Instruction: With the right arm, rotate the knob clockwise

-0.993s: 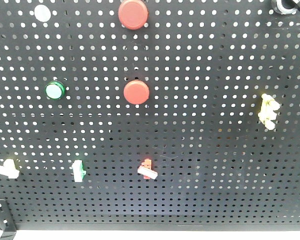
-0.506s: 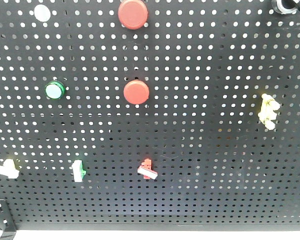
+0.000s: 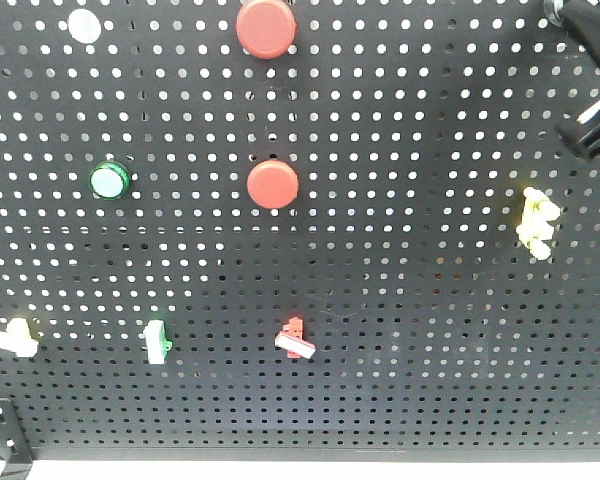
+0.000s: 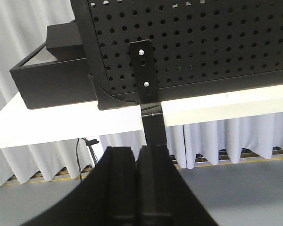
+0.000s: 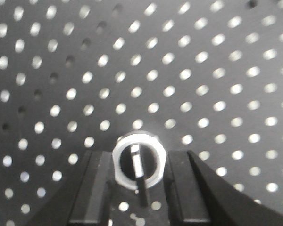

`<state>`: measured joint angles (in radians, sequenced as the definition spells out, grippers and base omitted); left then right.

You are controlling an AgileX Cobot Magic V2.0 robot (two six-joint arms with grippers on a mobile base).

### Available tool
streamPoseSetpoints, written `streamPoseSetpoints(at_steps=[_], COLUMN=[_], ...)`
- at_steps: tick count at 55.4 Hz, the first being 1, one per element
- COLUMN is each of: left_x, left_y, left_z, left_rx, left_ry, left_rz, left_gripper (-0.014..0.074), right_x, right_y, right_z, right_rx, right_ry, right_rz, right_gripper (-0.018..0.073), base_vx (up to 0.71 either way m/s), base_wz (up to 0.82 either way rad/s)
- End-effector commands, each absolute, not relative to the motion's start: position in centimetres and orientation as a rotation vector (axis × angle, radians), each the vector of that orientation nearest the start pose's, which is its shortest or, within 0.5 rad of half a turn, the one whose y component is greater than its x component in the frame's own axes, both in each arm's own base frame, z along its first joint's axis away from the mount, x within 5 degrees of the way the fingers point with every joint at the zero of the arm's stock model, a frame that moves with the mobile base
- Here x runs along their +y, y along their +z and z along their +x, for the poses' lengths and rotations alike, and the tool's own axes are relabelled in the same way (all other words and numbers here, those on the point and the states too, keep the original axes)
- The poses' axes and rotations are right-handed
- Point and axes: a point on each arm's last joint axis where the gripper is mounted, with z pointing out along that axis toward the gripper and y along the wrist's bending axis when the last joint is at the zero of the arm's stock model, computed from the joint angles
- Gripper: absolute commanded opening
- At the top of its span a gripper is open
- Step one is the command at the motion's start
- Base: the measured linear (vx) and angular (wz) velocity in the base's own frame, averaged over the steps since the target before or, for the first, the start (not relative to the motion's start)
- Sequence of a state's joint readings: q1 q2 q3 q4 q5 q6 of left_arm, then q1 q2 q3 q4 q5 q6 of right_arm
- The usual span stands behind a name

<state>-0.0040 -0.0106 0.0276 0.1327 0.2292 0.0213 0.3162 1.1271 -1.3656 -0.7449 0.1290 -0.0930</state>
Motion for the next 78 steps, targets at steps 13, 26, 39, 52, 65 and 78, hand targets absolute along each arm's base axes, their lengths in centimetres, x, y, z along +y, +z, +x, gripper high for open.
streamPoseSetpoints(at_steps=[13,26,39,52,65,78], left_x=[0.1,0.1,0.1,0.1,0.1,0.1], left_y=[18.3,18.3,18.3,18.3,18.3,18.3], left_z=[5.6,5.6,5.6,5.6,5.6,5.6], left_rx=[1.659,1.659,1.659,1.659,1.659,1.659], left_ry=[0.119,0.119,0.119,0.119,0.119,0.119], left_rz=[0.11,0.11,0.11,0.11,0.11,0.11], left_gripper=[-0.0006,-0.0006,-0.0006,-0.0006,-0.0006,-0.0006], right_x=[7.0,6.9,6.7,6.5,6.4,6.3], right_y=[52.5,52.5,52.2,52.2,54.0,55.1], right_z=[22.9,22.9,23.1,23.0,22.2,21.7], right_rx=[1.096,1.1,1.167,1.245,1.254,1.241], right_ry=[-0.537,-0.535,-0.481,-0.286,0.109,0.403], right_rz=[-0.711,-0.709,-0.653,-0.495,-0.203,0.006], right_gripper=[0.0301,0.0131,-0.0015,-0.0011,-0.0008,-0.0008], base_vx=[0.0,0.0,0.0,0.0,0.0,0.0], base_wz=[0.0,0.0,0.0,0.0,0.0,0.0])
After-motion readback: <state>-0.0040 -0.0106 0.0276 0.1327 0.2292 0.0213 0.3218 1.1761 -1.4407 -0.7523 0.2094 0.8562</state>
